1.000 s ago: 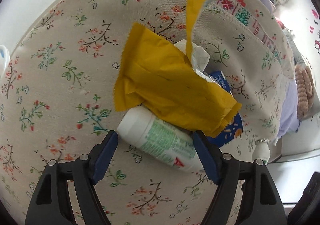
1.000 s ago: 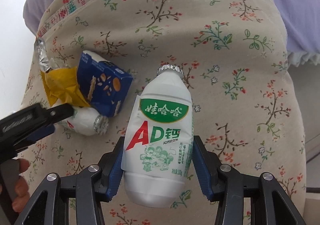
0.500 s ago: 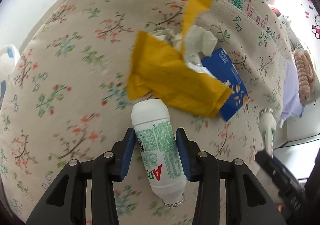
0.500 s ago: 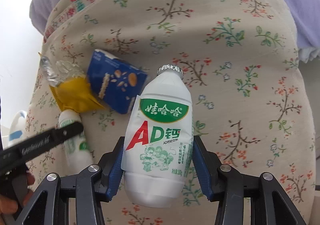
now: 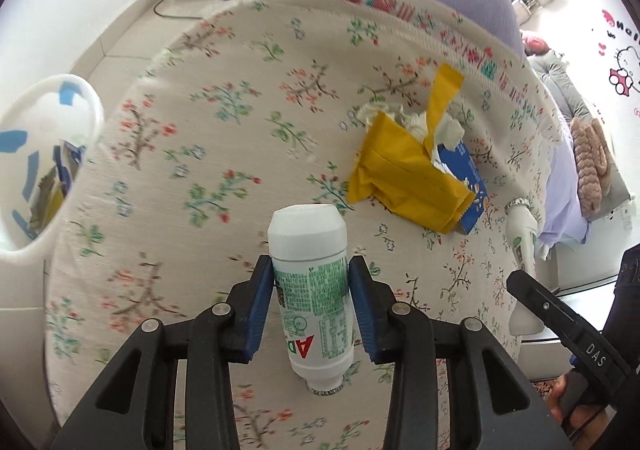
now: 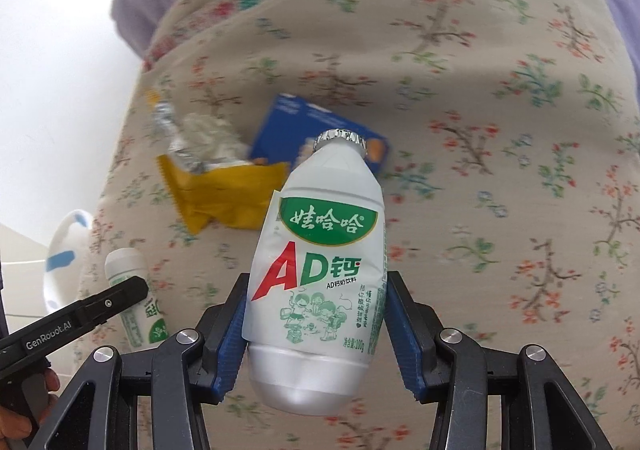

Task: Collect trash
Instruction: 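Drop both white bottles into the white bin with both grippers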

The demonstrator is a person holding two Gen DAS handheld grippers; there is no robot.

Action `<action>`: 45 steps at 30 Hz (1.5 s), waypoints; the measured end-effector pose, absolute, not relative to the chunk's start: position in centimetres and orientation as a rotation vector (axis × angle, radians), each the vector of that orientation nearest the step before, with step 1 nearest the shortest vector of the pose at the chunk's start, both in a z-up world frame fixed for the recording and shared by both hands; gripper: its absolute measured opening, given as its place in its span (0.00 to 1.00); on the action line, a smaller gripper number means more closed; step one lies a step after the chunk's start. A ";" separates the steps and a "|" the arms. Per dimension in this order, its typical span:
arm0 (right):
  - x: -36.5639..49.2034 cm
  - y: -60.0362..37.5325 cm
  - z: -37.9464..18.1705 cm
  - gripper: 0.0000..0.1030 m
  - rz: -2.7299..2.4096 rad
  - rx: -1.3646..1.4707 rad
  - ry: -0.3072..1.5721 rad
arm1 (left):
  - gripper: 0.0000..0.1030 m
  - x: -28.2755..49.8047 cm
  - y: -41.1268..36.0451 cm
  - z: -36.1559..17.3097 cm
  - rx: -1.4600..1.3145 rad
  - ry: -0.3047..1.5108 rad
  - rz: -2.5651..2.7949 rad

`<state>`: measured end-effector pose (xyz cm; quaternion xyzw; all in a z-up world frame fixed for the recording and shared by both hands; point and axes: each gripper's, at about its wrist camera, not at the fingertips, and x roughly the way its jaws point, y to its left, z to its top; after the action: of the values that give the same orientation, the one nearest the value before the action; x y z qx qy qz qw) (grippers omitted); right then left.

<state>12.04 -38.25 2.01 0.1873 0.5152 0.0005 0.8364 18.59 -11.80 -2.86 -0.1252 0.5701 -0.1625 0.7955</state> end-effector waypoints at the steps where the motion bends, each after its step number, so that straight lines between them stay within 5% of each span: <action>1: 12.1 -37.8 2.2 0.53 0.010 0.396 1.087 | 0.39 18.6 -11.3 -2.6 -0.259 1.212 -0.346; 45: 21.1 -11.9 1.0 0.53 0.389 0.303 1.109 | 0.40 21.8 12.2 0.5 -0.234 0.907 -0.026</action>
<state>21.13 -11.92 1.03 0.1425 0.5210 0.1828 0.8215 21.76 12.21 0.50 -0.1126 0.4369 -0.0127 0.8923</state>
